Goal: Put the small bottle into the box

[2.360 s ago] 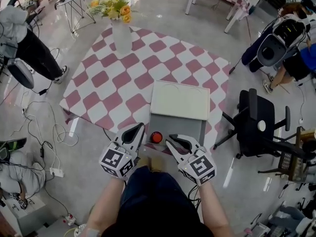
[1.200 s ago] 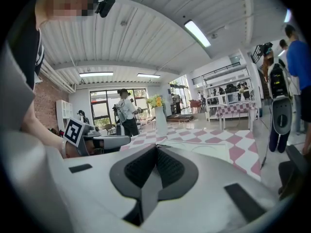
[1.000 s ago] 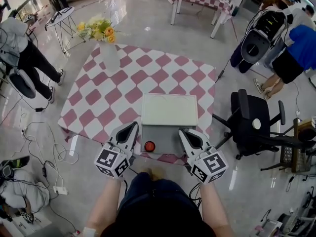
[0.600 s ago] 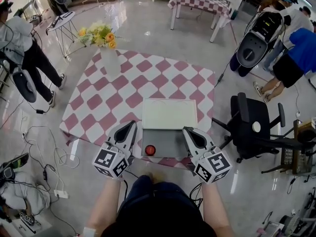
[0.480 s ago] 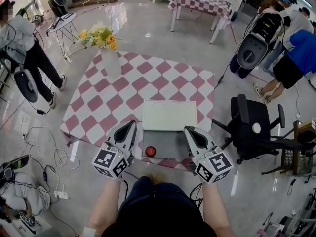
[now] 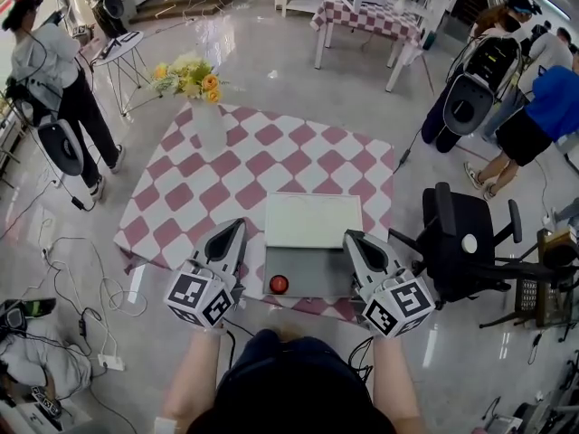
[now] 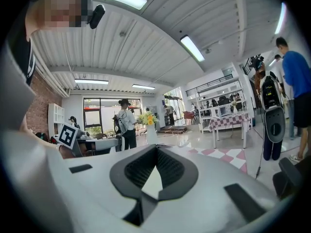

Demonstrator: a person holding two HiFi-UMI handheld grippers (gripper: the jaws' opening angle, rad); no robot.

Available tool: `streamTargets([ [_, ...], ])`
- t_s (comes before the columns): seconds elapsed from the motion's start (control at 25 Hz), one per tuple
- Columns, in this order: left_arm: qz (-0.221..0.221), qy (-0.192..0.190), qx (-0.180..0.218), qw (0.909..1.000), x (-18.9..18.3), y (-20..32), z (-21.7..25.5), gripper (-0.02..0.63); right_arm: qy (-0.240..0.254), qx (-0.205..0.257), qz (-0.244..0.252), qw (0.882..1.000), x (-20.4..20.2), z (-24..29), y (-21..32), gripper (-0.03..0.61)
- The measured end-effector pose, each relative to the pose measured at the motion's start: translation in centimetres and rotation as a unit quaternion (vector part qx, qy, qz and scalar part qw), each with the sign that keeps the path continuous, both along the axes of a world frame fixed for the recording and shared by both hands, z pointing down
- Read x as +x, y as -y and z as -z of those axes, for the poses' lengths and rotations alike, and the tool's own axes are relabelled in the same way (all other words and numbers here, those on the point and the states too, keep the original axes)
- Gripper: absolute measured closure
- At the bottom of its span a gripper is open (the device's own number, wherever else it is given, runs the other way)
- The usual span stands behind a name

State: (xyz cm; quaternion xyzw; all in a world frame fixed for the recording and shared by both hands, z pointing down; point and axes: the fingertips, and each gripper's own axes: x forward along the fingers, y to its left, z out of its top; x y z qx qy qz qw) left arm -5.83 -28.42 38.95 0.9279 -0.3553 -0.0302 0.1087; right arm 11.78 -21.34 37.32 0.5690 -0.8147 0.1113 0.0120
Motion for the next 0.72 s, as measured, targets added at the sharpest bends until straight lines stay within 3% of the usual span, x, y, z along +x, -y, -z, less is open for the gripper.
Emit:
streamTargets([
  [0.72, 0.016, -0.009, 0.012, 0.9998, -0.3, 0.1, 3.0, 0.604, -0.008, 0.035, -0.022, 0.999, 1.9, 3.0, -0.5, 0.575],
])
